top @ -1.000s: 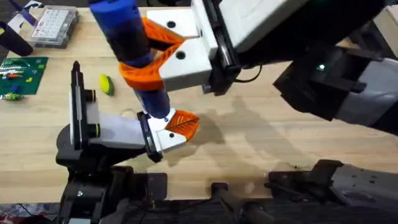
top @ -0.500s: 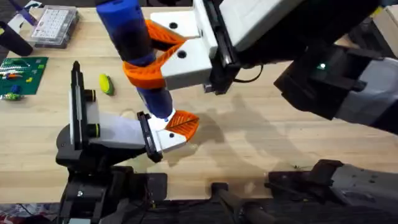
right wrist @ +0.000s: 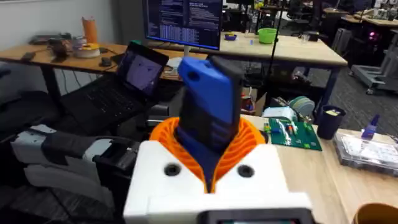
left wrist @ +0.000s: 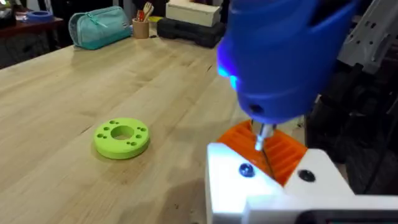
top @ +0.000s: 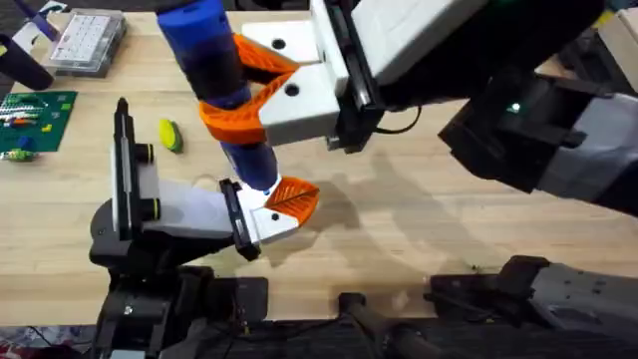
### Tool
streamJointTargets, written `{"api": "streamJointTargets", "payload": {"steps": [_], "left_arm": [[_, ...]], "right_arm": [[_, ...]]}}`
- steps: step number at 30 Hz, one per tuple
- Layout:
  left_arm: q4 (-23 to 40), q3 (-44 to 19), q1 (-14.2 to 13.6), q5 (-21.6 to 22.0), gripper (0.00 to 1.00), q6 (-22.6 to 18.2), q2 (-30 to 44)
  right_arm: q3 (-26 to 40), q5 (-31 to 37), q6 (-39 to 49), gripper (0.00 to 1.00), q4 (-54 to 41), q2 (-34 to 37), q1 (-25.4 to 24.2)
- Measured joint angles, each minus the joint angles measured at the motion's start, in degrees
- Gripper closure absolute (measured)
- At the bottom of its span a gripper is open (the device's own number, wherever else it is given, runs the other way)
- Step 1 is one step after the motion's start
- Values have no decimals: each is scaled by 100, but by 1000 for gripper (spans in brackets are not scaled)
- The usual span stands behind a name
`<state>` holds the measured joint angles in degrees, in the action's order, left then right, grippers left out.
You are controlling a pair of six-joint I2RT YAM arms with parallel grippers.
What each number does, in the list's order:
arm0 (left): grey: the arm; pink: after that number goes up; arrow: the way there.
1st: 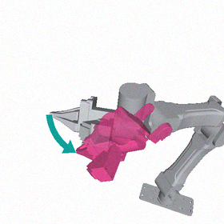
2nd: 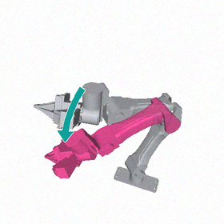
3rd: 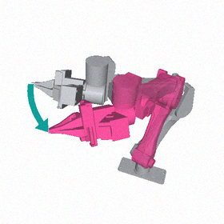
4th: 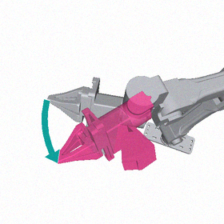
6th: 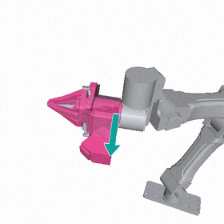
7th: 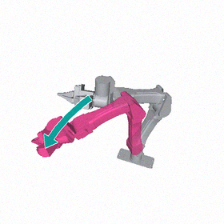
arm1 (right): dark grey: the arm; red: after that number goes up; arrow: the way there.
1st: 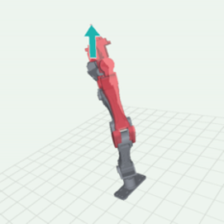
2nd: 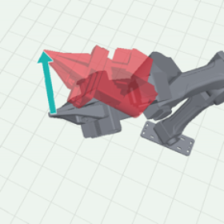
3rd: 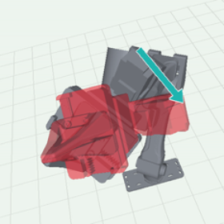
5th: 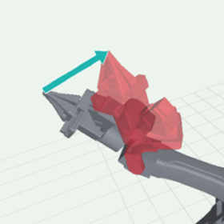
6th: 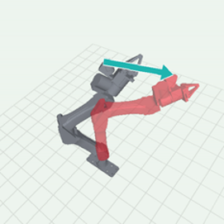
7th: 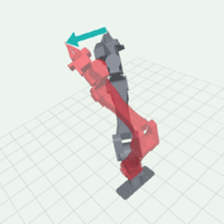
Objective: Pick up the gripper from the table and insert it into the empty holder that is missing its gripper. Then pick up a screw, insert it into the mounting hole, and use the screwdriver to tighten it. Finally, clean up the table by picking up the vegetable and placing it into the bucket.
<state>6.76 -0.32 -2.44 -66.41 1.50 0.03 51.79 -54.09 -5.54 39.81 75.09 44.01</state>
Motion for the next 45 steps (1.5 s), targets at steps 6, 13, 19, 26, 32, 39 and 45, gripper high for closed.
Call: {"api": "streamJointTargets", "payload": {"steps": [6,13,19,26,32,39,45], "left_arm": [[0,0,0,0,996,0,0],[0,0,0,0,996,0,0],[0,0,0,0,996,0,0],[0,0,0,0,996,0,0],[0,0,0,0,996,0,0],[0,0,0,0,996,0,0],[0,0,0,0,996,0,0]], "right_arm": [[-13,-2,48,976,-2,0,0],[-24,-22,103,976,0,0,2],[-24,-48,129,976,0,0,7],[-24,-63,135,976,0,0,7],[-26,-87,151,976,2,4,7],[-26,-87,172,976,-1,4,34],[-26,-90,260,976,0,4,98]]}}
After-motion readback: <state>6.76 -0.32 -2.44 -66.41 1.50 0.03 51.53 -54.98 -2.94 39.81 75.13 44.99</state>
